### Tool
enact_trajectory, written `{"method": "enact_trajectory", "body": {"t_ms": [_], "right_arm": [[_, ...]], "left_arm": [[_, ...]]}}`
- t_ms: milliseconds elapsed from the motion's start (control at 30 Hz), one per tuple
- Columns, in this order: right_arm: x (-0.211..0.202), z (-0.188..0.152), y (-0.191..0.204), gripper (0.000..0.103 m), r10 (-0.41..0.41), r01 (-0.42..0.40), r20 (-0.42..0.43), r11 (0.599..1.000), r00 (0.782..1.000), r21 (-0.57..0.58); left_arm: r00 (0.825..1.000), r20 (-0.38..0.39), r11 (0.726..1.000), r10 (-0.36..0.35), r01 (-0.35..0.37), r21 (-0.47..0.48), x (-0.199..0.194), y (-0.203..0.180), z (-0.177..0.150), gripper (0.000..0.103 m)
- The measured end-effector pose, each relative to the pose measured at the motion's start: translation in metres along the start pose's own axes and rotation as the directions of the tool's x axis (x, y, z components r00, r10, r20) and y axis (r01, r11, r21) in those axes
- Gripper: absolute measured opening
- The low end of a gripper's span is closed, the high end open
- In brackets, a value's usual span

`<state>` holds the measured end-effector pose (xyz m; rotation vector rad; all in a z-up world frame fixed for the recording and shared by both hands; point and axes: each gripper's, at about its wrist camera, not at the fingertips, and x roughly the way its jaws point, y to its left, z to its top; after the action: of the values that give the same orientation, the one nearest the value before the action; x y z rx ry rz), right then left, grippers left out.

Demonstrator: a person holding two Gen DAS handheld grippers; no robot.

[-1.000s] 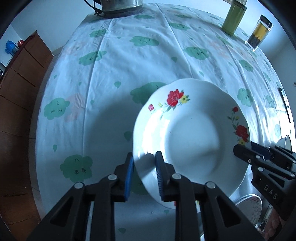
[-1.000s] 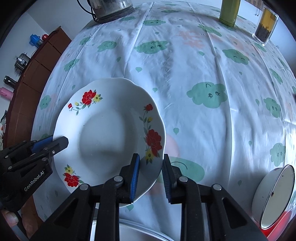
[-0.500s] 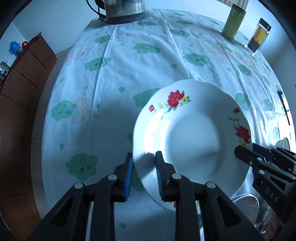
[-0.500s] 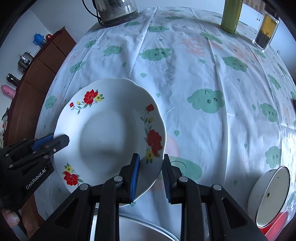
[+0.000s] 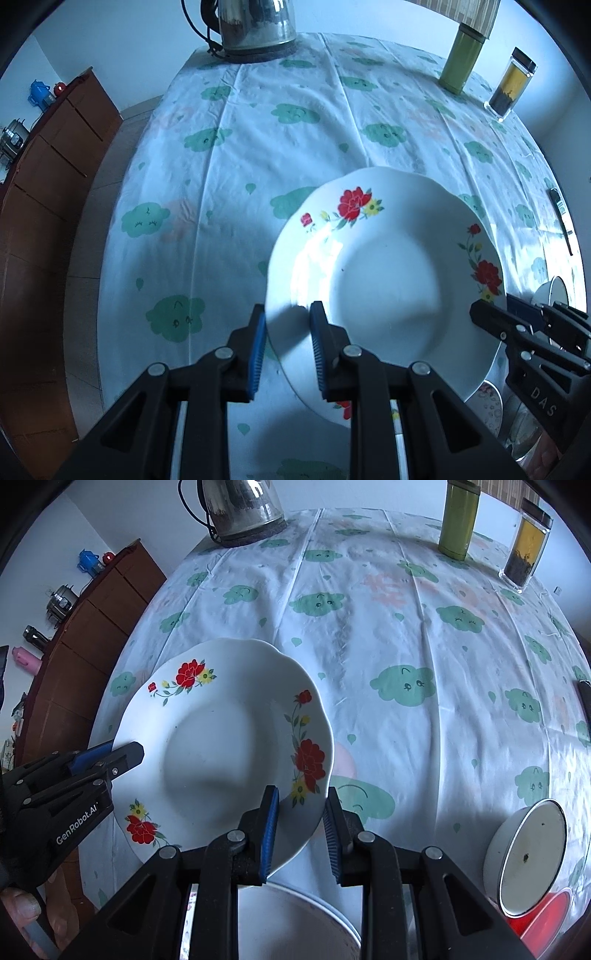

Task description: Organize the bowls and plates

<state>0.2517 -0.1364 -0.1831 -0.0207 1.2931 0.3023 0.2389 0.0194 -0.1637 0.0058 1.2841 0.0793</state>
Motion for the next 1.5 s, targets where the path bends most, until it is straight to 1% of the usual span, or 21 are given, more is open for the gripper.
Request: {"method": "enact_trajectory", "body": {"t_ms": [667, 1133, 1500], "right_arm": [[-0.029, -0.033, -0.003, 0.026, 0.027, -0.026, 0.019, 0.999, 0.999, -0.032], [-0.044, -0.059, -0.011, 0.026, 0.039, -0.038, 0.032, 0.999, 0.999, -0.038], [-0.051, -0.076, -0.017, 0.026, 0.046, -0.045, 0.036, 0.998, 0.998, -0.045]], "left_arm": [[1.000, 0.018, 1.000, 0.019, -0.019, -0.013, -0.027, -0.011, -0.032, 0.021], [0.999, 0.026, 1.000, 0.028, -0.027, -0.011, -0.042, -0.026, -0.058, 0.021], [0.999, 0.014, 0.999, 0.034, -0.034, 0.001, -0.048, -0.034, -0.073, 0.022]]}}
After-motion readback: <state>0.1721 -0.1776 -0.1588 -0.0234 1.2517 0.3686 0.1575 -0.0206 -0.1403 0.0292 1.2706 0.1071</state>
